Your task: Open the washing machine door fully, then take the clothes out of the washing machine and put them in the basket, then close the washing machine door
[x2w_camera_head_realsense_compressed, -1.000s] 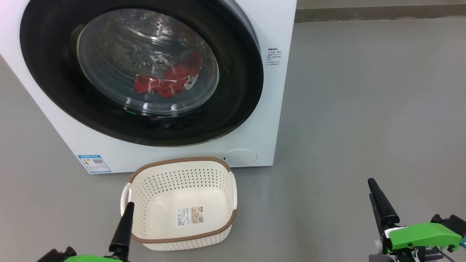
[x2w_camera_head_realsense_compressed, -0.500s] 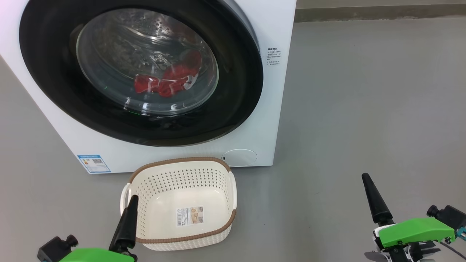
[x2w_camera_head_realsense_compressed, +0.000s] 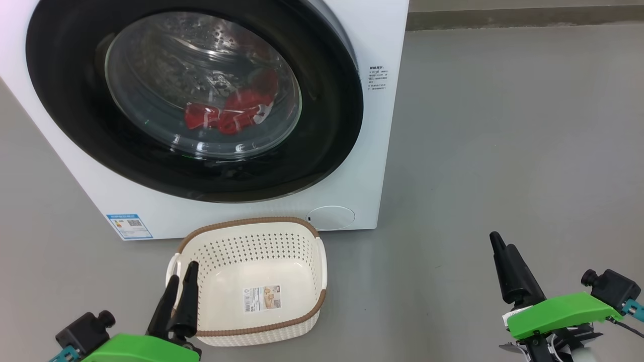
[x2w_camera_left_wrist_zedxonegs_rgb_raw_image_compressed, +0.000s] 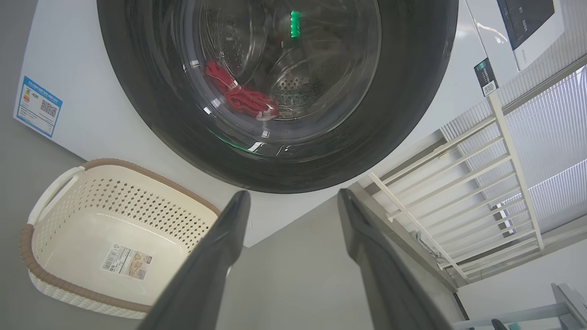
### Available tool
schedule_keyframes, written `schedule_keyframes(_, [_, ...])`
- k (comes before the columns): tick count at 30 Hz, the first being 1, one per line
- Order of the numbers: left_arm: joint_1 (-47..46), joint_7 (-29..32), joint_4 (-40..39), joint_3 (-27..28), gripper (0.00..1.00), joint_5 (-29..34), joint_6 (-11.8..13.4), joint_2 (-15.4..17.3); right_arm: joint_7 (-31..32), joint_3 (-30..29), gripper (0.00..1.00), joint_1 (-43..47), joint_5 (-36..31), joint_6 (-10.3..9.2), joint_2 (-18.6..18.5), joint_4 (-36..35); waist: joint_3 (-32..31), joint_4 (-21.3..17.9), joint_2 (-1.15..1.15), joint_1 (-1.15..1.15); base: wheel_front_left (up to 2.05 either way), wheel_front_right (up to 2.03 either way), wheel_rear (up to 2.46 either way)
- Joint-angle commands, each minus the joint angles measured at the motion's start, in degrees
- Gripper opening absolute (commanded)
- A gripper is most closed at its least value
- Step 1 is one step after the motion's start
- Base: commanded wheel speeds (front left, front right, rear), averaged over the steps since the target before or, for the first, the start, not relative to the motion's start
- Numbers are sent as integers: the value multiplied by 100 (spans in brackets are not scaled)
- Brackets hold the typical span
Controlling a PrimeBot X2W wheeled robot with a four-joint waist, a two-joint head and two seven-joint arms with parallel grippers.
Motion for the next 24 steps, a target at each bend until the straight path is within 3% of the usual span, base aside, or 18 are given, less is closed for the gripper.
schedule_keyframes(1, [-256,-83,-164,110,100,174,-24,56,-77,90,100,-298,-151,-2,-68,-187,1,0,0,0,0,0,0])
schedule_keyframes(24, [-510,-470,-198,26,100,1669,-33,56,-465,328,100,-461,-1499,-3,-81,-402,44,-6,0,0,0,0,0])
